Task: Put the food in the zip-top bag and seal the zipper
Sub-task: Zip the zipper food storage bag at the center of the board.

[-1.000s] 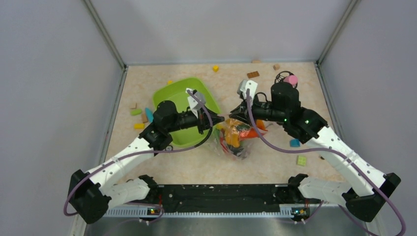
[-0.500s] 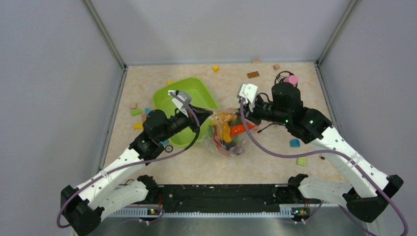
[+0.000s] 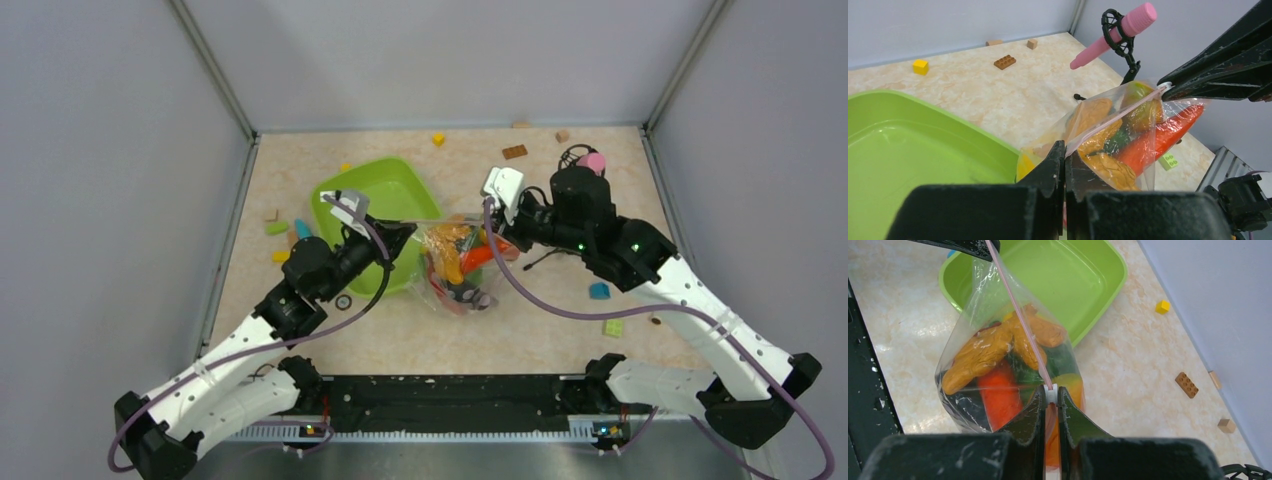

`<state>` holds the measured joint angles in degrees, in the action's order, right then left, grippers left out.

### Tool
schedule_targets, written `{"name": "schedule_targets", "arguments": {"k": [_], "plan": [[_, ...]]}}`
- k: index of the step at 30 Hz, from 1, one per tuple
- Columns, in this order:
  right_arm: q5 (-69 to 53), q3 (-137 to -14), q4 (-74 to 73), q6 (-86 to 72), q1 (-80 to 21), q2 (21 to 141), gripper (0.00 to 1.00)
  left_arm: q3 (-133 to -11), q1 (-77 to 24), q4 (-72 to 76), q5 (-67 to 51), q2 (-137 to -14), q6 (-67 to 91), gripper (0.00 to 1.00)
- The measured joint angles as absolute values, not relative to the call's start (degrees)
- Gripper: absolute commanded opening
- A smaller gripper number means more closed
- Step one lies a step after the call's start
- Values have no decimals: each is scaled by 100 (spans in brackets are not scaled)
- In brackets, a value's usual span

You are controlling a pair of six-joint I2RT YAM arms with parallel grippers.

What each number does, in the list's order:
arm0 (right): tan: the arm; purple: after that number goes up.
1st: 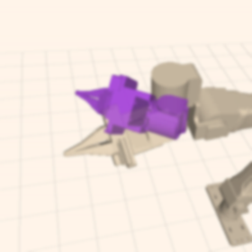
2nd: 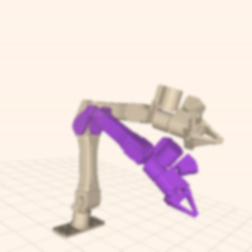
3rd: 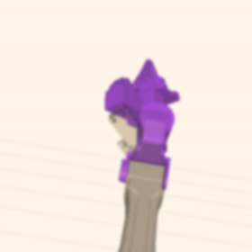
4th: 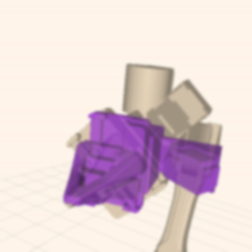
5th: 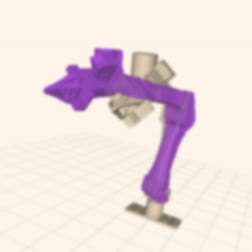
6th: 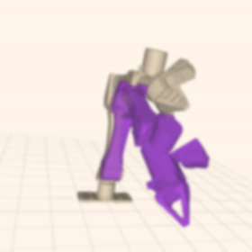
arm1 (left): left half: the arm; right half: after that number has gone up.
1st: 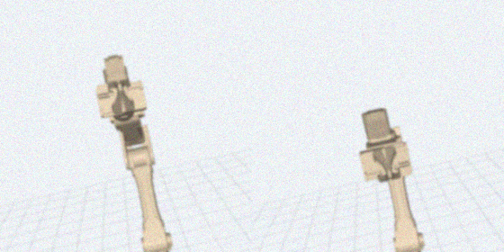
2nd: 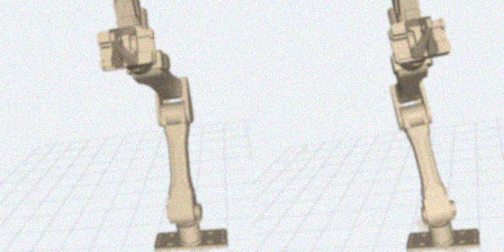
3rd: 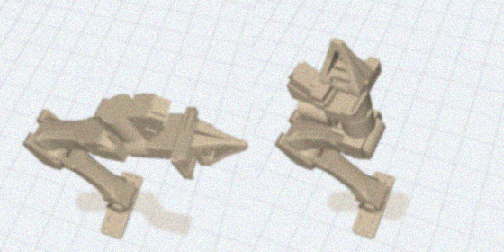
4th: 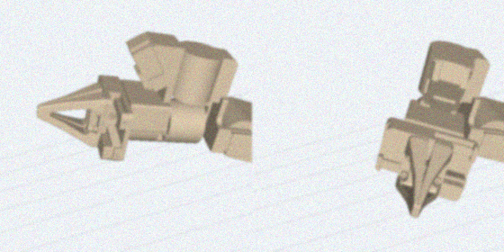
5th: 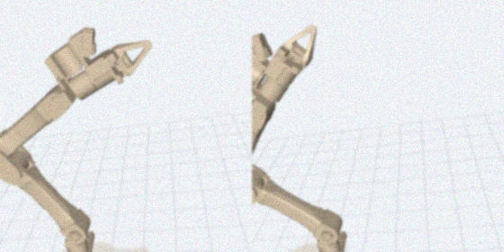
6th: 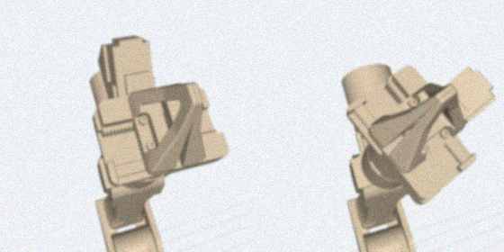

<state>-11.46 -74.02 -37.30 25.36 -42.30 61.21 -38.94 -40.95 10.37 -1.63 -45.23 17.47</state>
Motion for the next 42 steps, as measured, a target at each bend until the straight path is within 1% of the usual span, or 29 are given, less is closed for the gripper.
{"name": "schedule_targets", "arguments": {"k": [6,10,11,12,13,14,15,21,28,33,37,39,40,42], "plan": [[-1151,-7402,-3741,2552,-4239,6121,0,-3863,-4115,939,113,-4412,1798,0],[-1258,-7400,-3688,2545,-4239,6112,0,-3837,-4110,882,19,-4311,1708,1],[-1308,-7397,-3642,2528,-4233,6101,0,-3837,-4086,878,-93,-4303,1634,15],[-1369,-7397,-3603,2475,-4215,6090,0,-3837,-4053,875,-226,-4300,1577,42],[-1435,-7397,-3573,2421,-4198,6084,0,-3852,-4007,867,-388,-4300,1490,79],[-1492,-7406,-3566,2355,-4169,6082,0,-3881,-3953,843,-548,-4303,1409,95],[-1584,-7452,-3592,2228,-4123,6108,0,-3916,-3907,823,-659,-4305,1315,98],[-2185,-8200,-3647,1573,-4051,6768,0,-4525,-3826,753,-1747,-4556,930,98],[-2849,-8305,-3913,1728,-4038,6908,0,-5430,-3830,54,-3310,-4993,-604,98],[-3085,-8305,-4082,1898,-4038,6908,0,-5935,-3830,-469,-3789,-5564,-1249,97],[-3162,-8305,-4163,1977,-4038,6906,0,-6093,-3830,-773,-4007,-6031,-1500,94],[-3232,-8305,-4233,2080,-4038,6906,0,-6097,-3830,-884,-4036,-6215,-1562,91],[-3275,-8305,-4283,2141,-4038,6904,0,-6104,-3830,-921,-4038,-6281,-1579,87],[-3345,-8305,-4362,2250,-4038,6899,0,-6152,-3830,-1037,-4056,-6427,-1616,73]]}}
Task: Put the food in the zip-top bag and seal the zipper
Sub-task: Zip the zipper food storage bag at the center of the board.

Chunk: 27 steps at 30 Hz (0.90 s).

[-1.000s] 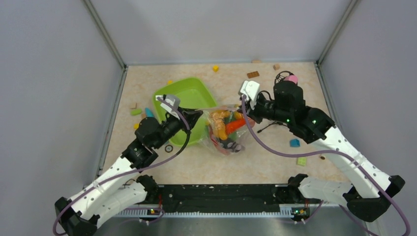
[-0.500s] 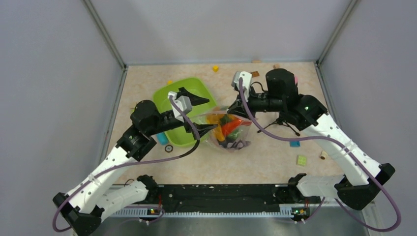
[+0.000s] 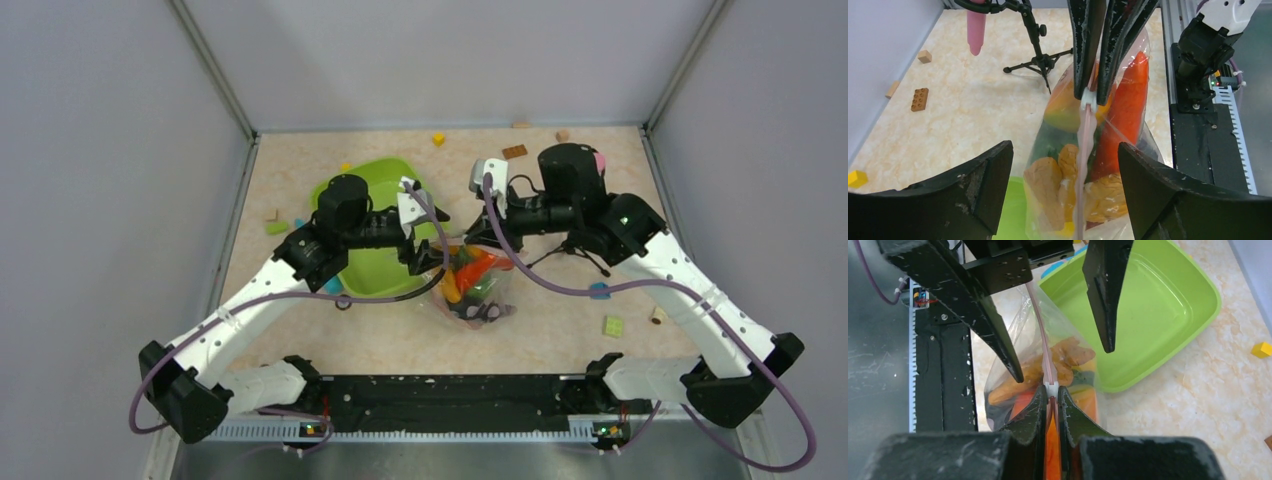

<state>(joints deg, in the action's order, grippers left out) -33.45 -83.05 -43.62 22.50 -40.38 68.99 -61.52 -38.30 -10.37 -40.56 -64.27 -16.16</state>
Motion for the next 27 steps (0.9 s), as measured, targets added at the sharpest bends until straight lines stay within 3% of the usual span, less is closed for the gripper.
{"name": "schedule_targets", "arguments": {"k": [2,5,14,27], "plan": [[-3382,-8305,-4410,2305,-4038,6893,0,-6219,-3830,-1120,-4104,-6532,-1638,54],[-3404,-8302,-4418,2379,-4038,6879,0,-6298,-3833,-1175,-4313,-6643,-1643,1],[-3046,-8294,-4528,2689,-4040,6875,0,-5988,-3959,-777,-3809,-6569,-1221,0],[-1468,-8239,-5310,3133,-4115,6392,0,-4698,-3994,-390,-2305,-5135,-744,0]]}}
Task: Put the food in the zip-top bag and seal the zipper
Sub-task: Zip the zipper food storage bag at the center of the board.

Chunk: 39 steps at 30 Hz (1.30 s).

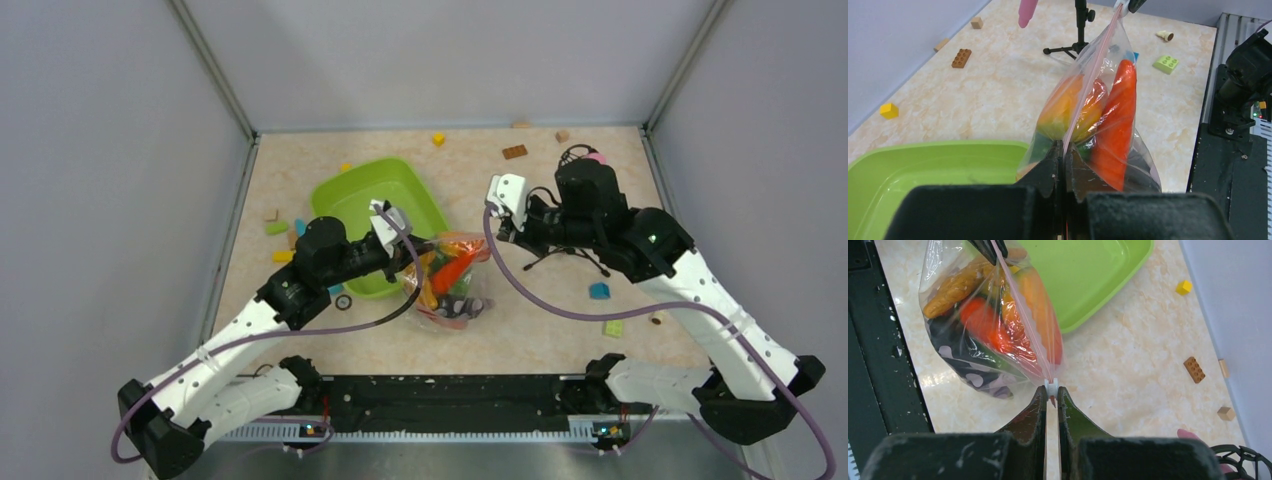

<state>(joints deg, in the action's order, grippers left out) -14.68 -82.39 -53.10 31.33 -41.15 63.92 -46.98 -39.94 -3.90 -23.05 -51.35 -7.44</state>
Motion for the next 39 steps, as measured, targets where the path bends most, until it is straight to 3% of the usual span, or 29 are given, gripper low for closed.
{"name": "schedule_targets", "arguments": {"k": [11,12,14,16,22,28,39], "plan": [[-1050,-7631,-4488,2416,-4112,6104,0,-4486,-3970,14,-2539,-5144,-556,0],[-893,-7406,-4230,2152,-4110,6007,0,-4486,-3948,60,-2665,-5203,-489,6],[-486,-6952,-3743,1466,-4110,5806,0,-4486,-3933,224,-2812,-5371,-373,46],[45,-6571,-3433,744,-4106,5649,0,-4495,-3931,368,-2893,-5581,-207,67],[1337,-5819,-3188,-703,-4053,5277,0,-4606,-3913,443,-2377,-5977,515,98],[2067,-5808,-3260,-1297,-4045,5033,0,-4593,-3913,558,-1015,-5660,923,98],[3063,-5437,-3658,-2196,-4042,4853,0,-4521,-3892,257,2523,-5164,1297,98]]}}
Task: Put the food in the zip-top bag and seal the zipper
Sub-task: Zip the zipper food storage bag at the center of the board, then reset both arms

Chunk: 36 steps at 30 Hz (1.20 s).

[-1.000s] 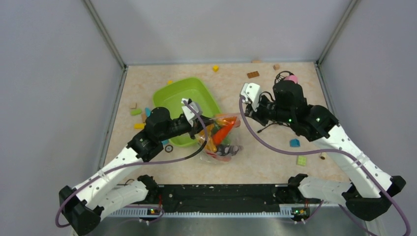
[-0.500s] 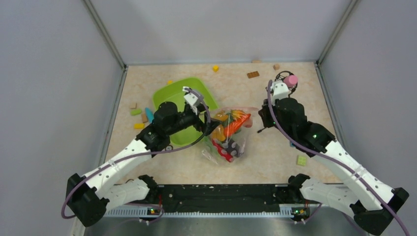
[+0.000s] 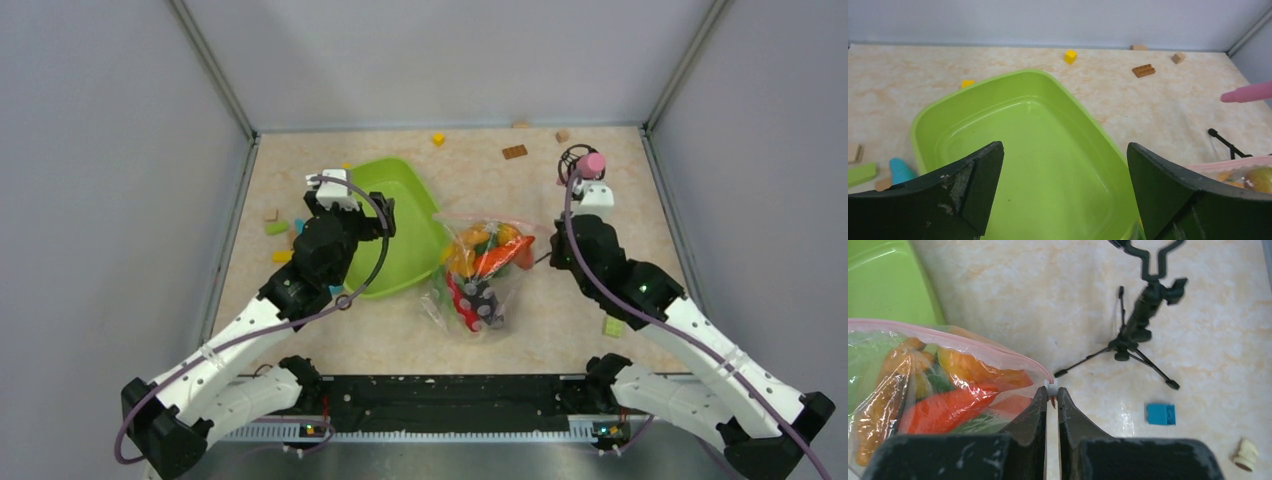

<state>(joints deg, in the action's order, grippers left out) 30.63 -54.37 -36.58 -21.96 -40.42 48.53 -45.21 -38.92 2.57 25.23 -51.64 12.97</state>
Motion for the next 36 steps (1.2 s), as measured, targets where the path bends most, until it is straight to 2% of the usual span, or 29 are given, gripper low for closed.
{"name": "schedule_targets", "arguments": {"k": [6,9,10,13,15,16,22,36], "plan": [[3686,-5043,-4532,-3131,-4042,4431,1,-4471,-3876,126,3002,-5234,1599,98],[3699,-4720,-4823,-3422,-4042,4029,10,-4386,-3879,121,3059,-5253,1660,98],[3669,-4611,-4921,-3485,-4042,3846,17,-4368,-3879,123,3083,-5256,1669,98],[3450,-4386,-4928,-3553,-4038,3308,50,-4333,-3876,123,3096,-5256,1712,98],[3291,-4311,-4921,-3599,-4038,2952,90,-4313,-3879,126,3089,-5247,1758,98],[3225,-4300,-4917,-3625,-4038,2773,98,-4292,-3879,126,3083,-5234,1791,98],[3138,-4237,-4882,-3736,-4038,2045,99,-4150,-3879,8,2982,-5043,1988,98],[4082,-4097,-4777,-3964,-4038,2003,99,-4069,-3879,-681,2856,-4912,2324,98]]}}
